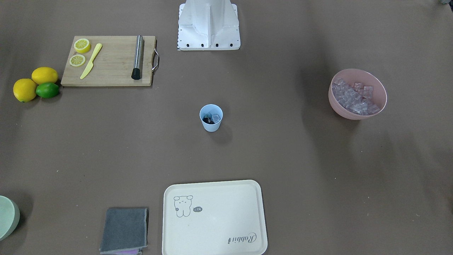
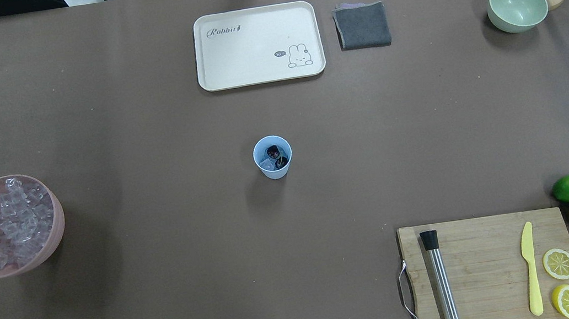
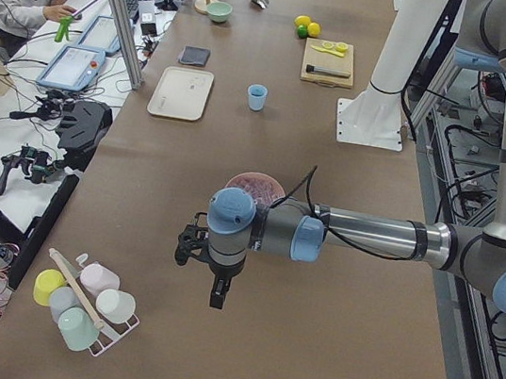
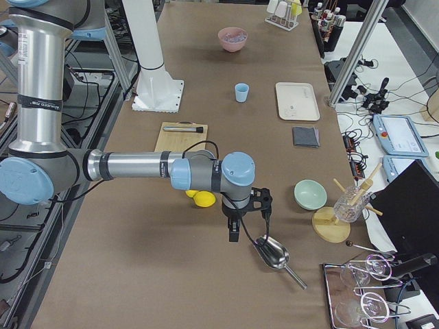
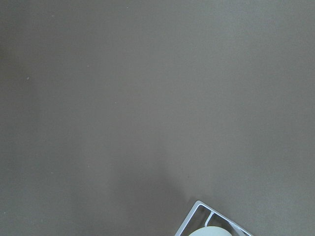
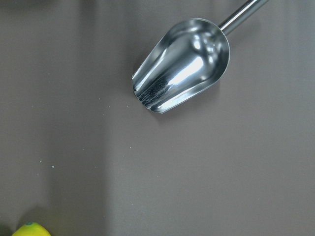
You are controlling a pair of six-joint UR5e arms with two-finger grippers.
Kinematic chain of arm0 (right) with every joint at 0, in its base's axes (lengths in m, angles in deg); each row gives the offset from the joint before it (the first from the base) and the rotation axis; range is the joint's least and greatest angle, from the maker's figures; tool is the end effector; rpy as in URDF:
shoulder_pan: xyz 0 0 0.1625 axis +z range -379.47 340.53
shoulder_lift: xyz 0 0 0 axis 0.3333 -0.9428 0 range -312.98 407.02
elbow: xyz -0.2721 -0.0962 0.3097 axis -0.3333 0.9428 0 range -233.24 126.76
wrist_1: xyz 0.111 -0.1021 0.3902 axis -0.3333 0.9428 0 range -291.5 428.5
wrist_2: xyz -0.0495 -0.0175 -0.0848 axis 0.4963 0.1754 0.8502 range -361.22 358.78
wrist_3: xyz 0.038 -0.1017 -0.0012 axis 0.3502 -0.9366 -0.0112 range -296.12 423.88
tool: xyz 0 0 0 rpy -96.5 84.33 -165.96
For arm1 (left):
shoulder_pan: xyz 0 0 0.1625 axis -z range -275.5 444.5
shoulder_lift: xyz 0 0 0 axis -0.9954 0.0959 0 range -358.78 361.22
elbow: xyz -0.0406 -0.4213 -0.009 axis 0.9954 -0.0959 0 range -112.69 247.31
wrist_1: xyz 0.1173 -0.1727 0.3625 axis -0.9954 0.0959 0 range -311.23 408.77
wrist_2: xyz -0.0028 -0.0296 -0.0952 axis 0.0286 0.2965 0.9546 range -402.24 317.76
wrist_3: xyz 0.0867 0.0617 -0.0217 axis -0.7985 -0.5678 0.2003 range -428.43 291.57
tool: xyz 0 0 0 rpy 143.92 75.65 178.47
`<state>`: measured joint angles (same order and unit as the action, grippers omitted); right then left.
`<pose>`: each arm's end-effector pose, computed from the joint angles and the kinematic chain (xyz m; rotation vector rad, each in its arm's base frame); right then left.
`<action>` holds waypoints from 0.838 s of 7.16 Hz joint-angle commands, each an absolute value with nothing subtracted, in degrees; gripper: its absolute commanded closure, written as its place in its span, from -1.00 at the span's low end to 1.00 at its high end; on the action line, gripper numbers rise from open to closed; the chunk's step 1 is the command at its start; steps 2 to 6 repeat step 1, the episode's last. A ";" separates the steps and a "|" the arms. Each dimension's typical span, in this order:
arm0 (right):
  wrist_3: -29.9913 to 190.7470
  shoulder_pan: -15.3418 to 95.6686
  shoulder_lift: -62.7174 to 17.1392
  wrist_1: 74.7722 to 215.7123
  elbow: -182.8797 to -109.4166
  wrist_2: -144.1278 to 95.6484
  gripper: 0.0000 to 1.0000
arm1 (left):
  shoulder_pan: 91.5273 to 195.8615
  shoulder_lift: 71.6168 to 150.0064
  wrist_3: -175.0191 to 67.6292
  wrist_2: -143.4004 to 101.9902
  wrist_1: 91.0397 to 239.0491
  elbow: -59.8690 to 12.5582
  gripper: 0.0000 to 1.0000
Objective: Put ice and cherries in cup
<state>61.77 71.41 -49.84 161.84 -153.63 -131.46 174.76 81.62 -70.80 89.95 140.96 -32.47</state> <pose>0.0699 -0.4442 0.6409 0.0213 -0.7021 -0.0218 -0.0624 -0.4286 0.6548 0.0565 0.7353 0.0505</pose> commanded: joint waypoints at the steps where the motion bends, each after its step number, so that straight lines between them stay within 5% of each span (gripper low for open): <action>1: 61.77 71.41 -49.84 161.84 -153.61 -131.47 -1.00 | 174.76 81.64 -70.80 89.95 140.96 -32.44 -0.97; 6: 61.77 71.41 -49.84 161.84 -153.61 -131.47 -1.00 | 174.76 81.64 -70.80 89.95 140.96 -32.44 -0.97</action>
